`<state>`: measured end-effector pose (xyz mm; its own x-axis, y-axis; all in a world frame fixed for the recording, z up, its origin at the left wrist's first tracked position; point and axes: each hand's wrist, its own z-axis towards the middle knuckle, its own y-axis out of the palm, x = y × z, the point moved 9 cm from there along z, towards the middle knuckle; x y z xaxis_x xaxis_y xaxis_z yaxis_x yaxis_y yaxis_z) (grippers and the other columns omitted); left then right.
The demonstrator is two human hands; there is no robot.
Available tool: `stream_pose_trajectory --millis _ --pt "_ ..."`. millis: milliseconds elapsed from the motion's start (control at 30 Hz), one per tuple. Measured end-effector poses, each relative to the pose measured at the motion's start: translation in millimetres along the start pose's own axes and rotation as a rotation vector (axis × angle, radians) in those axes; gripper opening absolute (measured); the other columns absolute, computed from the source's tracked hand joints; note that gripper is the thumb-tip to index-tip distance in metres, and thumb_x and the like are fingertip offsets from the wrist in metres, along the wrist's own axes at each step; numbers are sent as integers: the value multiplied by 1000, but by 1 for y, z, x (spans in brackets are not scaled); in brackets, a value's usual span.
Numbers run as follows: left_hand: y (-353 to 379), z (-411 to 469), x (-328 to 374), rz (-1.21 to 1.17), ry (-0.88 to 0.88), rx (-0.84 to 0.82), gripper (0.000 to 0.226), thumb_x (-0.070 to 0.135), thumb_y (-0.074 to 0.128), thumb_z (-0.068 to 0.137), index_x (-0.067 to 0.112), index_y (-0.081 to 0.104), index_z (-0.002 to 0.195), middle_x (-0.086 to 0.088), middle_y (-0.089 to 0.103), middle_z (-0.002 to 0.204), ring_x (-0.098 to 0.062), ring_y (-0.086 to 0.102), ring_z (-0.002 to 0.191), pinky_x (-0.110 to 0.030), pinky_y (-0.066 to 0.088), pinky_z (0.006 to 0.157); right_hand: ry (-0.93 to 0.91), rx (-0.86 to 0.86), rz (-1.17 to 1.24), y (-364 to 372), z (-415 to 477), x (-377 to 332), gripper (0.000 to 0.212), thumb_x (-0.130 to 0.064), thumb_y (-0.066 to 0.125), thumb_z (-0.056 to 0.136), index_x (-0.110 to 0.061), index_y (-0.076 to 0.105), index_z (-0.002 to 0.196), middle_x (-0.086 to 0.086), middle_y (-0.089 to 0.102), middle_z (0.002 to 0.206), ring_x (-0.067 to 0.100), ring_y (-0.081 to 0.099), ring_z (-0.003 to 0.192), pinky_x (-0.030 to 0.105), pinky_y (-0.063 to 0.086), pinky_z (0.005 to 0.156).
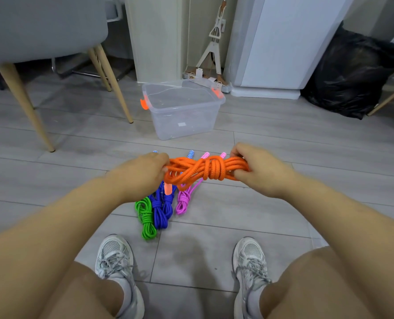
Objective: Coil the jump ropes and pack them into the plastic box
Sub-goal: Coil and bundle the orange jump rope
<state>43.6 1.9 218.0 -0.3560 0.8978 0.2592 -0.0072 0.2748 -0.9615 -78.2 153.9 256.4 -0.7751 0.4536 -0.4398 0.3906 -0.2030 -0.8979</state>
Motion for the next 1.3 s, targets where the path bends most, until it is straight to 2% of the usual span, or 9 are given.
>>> stream_pose_trajectory --millis 100,200,333,500,700,867,1000,1100,1300 --pt "-2 -2 10 -22 20 4 22 27 36 100 17 52 110 -3 57 107 -24 52 99 -33 40 81 -24 33 68 0 -2 -8 16 -14 57 80 -18 57 96 -6 55 84 13 48 76 25 39 64" --pt "-1 -2 15 -32 36 6 18 33 36 99 23 48 92 0 55 93 -21 49 85 -32 37 71 -19 33 -22 2 -1 -7 12 -13 54 81 -11 58 92 2 58 86 21 51 81 34 43 70" --pt "-9 -1 3 -102 -3 60 27 45 39 96 25 43 78 5 49 70 -20 48 72 -32 32 59 36 39 -52 -3 -2 4 5 -14 54 82 -18 52 83 -4 50 76 20 48 75 32 39 64" --pt "-8 -5 -5 -97 -1 50 35 46 36 96 27 36 67 4 47 66 -23 47 70 -32 31 59 27 25 -112 -9 -9 18 11 -17 54 80 -27 49 83 -5 49 88 20 50 82 39 46 75" --pt "-12 -7 -24 -107 -16 55 29 44 37 95 21 48 81 0 51 69 -24 49 71 -35 41 66 14 16 -167 -14 -25 31 18 -27 47 82 -44 39 81 -14 43 85 18 50 83 39 45 73" --pt "5 2 -9 -32 9 34 22 35 36 99 20 52 96 1 48 83 -22 45 80 -31 32 67 74 92 70 -19 -22 32 19 -11 55 84 -28 51 76 -5 53 77 22 51 73 32 43 65" --pt "10 8 0 -22 79 49 24 24 42 99 9 61 105 -6 53 96 -26 50 92 -31 34 79 151 138 314 -29 -20 32 14 -8 56 85 -21 58 80 2 59 77 22 58 71 34 54 65" --pt "18 9 5 44 130 31 25 23 46 98 11 66 107 -7 56 108 -25 52 104 -32 38 86 156 111 334 -29 -20 29 20 -7 57 85 -25 57 77 0 60 78 16 57 70 28 53 63" --pt "19 6 -10 97 55 9 25 30 47 97 21 67 109 -1 59 107 -21 53 107 -33 42 84 129 31 291 -27 -31 28 4 -8 62 82 -12 63 84 6 58 87 17 57 72 32 55 65"
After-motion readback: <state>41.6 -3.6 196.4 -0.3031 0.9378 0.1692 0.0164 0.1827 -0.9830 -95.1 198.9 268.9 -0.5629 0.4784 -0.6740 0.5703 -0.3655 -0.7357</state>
